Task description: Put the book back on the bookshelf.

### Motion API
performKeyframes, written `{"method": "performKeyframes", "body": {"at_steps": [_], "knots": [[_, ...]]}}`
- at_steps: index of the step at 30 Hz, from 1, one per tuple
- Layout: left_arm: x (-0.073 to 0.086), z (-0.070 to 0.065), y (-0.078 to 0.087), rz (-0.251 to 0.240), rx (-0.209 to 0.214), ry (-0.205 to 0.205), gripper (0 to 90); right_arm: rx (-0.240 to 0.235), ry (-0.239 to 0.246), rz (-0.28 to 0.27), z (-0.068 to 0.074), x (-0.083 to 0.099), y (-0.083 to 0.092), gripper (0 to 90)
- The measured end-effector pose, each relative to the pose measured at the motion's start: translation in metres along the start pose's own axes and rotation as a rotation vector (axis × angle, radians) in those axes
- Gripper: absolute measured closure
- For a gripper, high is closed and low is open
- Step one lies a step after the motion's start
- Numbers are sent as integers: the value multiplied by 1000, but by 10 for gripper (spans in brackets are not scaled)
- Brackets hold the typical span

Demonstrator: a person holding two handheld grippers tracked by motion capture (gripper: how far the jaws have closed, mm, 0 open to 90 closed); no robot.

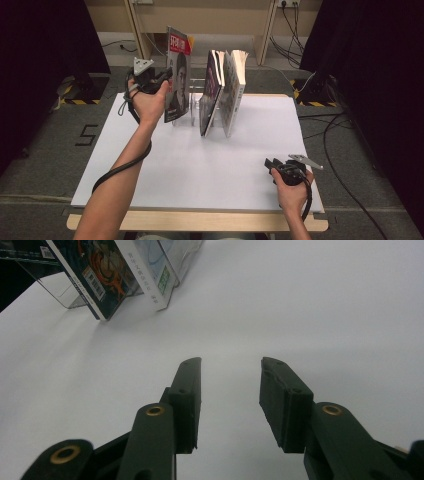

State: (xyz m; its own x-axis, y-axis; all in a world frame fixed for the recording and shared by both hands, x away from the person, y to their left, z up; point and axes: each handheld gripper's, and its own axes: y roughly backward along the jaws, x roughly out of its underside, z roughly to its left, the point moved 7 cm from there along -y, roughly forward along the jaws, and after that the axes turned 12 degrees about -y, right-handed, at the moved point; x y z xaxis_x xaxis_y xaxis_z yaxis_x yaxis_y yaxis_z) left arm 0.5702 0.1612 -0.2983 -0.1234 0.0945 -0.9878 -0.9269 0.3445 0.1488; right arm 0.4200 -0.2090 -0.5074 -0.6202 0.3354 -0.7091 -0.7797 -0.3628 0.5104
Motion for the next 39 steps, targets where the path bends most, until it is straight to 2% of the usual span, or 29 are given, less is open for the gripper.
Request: {"method": "performKeyframes", "body": {"at_steps": [9, 15, 20, 22, 28, 36, 39], "knots": [[18, 7, -22, 21, -31, 3, 873, 0, 2, 5, 0, 1, -1, 617], [26, 11, -23, 11, -48, -2, 872, 2, 1, 6, -2, 1, 0, 617], [38, 14, -15, 17, -62, -28, 870, -1, 1, 11, -1, 3, -1, 617], [47, 16, -11, 23, -66, -27, 869, 0, 2, 12, 0, 2, -1, 617], [63, 20, 5, 11, -78, -46, 868, 3, 0, 13, 0, 3, -1, 617], [78, 20, 25, 14, -50, -42, 865, 3, 5, 21, 2, 5, -3, 617], [90, 20, 36, 30, -36, -29, 864, 2, -1, 21, 2, 5, -2, 617]]}}
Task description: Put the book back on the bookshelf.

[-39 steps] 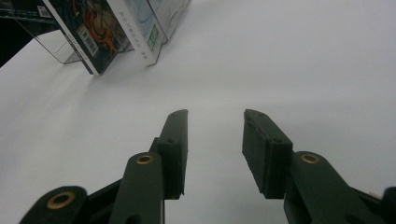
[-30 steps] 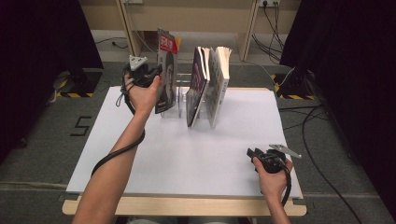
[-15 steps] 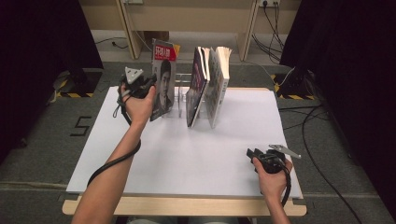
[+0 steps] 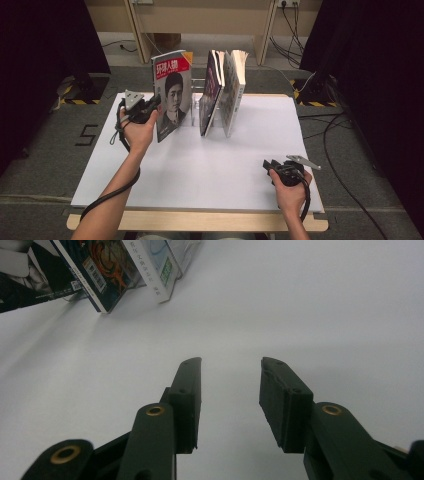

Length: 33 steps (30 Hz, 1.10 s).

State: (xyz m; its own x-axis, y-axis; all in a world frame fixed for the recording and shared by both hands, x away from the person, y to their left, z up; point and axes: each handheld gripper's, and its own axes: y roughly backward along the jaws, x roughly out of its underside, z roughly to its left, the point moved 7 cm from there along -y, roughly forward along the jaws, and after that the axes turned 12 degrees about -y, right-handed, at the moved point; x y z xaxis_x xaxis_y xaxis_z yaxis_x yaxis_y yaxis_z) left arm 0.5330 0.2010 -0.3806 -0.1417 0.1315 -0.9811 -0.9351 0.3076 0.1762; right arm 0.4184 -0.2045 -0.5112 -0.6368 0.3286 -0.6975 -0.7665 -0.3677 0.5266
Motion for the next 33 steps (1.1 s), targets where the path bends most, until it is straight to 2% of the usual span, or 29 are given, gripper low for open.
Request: {"method": "performKeyframes", "body": {"at_steps": [2, 8, 19, 22, 25, 28, 29, 32, 33], "knots": [[7, 0, 5, 16, 4, -5, 862, -2, 14, -4, -1, -1, 0, 617], [28, -4, 14, 39, 26, 9, 858, -2, 3, -3, 0, -1, 1, 616], [39, -15, 24, 41, 52, -16, 844, -1, 7, 0, 0, 0, 0, 616], [39, -13, 22, 46, 49, -5, 829, 0, -8, 7, 1, 1, 0, 615], [34, -9, 20, 35, 44, 24, 785, 1, -5, 8, 0, 1, 0, 614], [33, -6, 16, 49, 53, 48, 737, 0, -7, 12, -1, 1, -1, 613], [31, -1, 11, 55, 37, 62, 728, -2, -1, 15, -1, 2, -1, 612], [30, 4, 5, 55, 45, 112, 723, -4, -7, 17, 0, 2, -2, 612], [29, 5, 4, 57, 42, 114, 723, -2, -6, 16, 0, 2, -2, 612]]}}
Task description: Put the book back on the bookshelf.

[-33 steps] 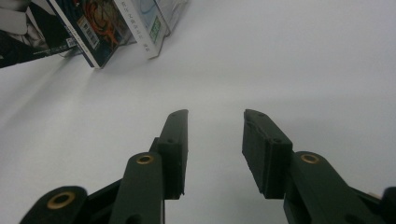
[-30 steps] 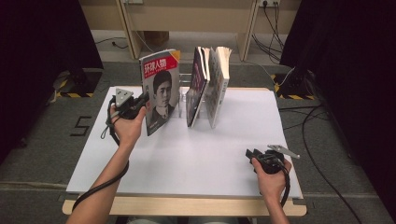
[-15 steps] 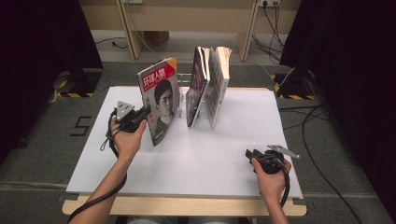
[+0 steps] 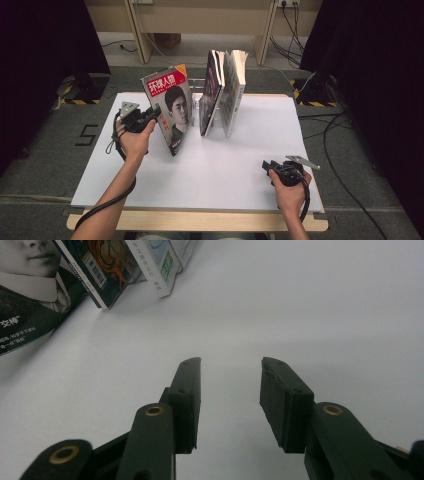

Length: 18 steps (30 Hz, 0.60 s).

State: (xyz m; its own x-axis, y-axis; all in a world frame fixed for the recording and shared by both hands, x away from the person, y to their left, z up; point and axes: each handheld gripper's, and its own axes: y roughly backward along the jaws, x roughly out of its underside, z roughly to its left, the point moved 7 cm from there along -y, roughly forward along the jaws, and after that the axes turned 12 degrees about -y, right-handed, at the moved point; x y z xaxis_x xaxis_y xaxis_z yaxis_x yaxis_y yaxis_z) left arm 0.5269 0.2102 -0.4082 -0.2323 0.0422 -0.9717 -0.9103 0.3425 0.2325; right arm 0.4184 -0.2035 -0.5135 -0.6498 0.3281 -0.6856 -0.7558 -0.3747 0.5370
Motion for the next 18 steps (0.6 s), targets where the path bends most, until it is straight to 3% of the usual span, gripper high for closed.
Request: {"method": "performKeyframes", "body": {"at_steps": [7, 9, 12, 18], "knots": [[-5, -4, -10, 4, 22, 42, 702, -1, -3, 3, -1, 0, 0, 611], [-5, -6, -13, 8, 26, 39, 704, -2, -4, 4, -1, 0, 0, 611], [-5, -7, -15, 14, 43, 71, 690, -1, -4, 4, -1, 0, 0, 610], [1, -5, -24, 53, 47, 102, 675, 0, -4, 11, -2, 1, -1, 609]]}}
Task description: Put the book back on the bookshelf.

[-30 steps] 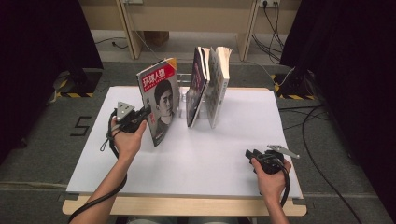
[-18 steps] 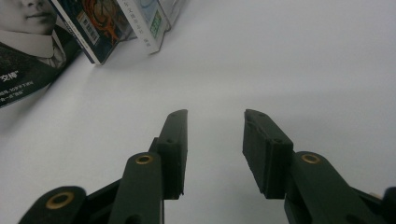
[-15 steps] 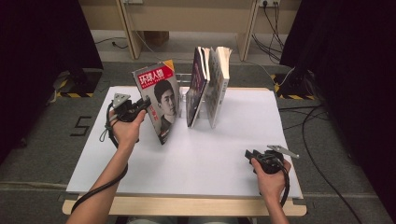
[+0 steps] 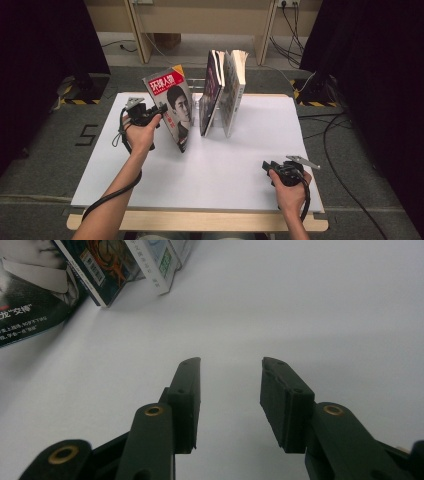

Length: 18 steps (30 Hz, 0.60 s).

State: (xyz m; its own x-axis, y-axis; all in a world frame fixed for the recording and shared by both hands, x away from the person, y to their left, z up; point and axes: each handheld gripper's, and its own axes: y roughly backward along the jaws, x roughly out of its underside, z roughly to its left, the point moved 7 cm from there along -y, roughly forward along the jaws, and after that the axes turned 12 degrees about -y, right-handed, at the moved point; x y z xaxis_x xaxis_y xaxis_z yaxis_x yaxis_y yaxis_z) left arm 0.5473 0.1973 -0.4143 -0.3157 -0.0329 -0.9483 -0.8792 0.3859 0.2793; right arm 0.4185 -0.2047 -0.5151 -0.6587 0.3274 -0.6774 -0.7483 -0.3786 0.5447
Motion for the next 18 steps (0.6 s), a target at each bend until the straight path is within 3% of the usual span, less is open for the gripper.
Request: {"method": "performKeyframes", "body": {"at_steps": [10, 18], "knots": [[-6, 4, -10, 23, -14, 28, 715, 2, -5, 22, -1, 3, -3, 604], [-10, 8, -15, 25, -11, 130, 821, -1, -20, 29, -1, 4, -3, 604]]}}
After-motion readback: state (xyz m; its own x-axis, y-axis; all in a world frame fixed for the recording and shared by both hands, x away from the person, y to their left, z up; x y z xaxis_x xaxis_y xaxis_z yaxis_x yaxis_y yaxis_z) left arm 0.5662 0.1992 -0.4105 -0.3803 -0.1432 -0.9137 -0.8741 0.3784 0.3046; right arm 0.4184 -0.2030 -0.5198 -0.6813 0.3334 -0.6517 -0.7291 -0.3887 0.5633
